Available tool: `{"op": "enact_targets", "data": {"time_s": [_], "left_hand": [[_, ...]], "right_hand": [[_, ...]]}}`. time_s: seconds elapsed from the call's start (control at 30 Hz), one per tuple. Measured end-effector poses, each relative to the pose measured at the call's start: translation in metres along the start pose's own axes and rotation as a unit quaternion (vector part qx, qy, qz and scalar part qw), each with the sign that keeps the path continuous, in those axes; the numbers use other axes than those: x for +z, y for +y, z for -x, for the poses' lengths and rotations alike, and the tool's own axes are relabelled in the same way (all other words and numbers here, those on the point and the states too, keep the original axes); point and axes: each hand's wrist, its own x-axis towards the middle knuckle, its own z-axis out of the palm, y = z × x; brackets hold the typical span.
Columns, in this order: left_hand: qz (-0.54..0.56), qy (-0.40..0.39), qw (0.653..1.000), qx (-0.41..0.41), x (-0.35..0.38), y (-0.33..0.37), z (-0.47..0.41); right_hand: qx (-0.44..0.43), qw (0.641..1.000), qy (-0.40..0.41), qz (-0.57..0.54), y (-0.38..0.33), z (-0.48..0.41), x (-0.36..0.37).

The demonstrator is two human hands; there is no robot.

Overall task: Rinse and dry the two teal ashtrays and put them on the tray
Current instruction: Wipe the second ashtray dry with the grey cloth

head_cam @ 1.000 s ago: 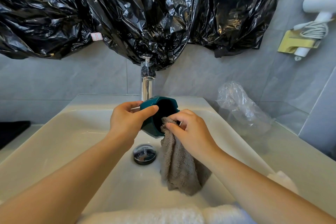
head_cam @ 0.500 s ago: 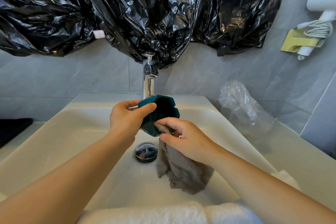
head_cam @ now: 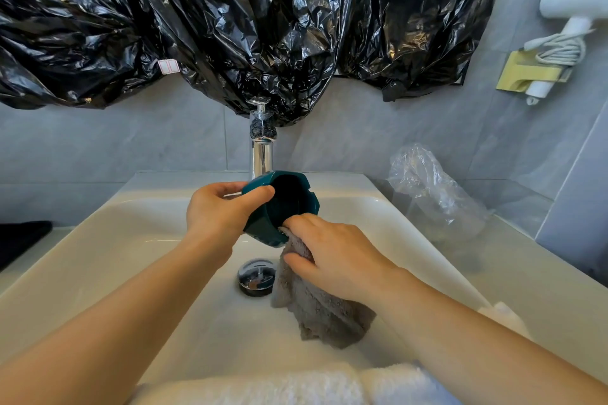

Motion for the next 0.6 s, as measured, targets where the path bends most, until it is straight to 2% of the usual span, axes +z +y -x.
{"op": "enact_targets", "data": {"time_s": [0.07,0.27,0.47,0.6], "left_hand": [[0.01,0.0,1.0,-0.005,0.001,-0.001,0.001],[0.049,-0.019,0.998,-0.028,0.005,-0.003,0.005],[0.071,-0.073,0.994,-0.046,0.003,0.003,0.01],[0.055,-0.156,0.978,-0.124,-0.002,0.011,0.012]], "right_hand": [[-0.015,0.999,-0.013,-0.034,-0.001,-0.001,0.002],[0.006,0.993,0.022,-0.115,0.001,-0.004,0.002],[-0.019,0.995,0.072,-0.066,0.006,-0.005,-0.003],[-0.03,0.997,0.061,-0.026,0.011,-0.003,-0.004]]}}
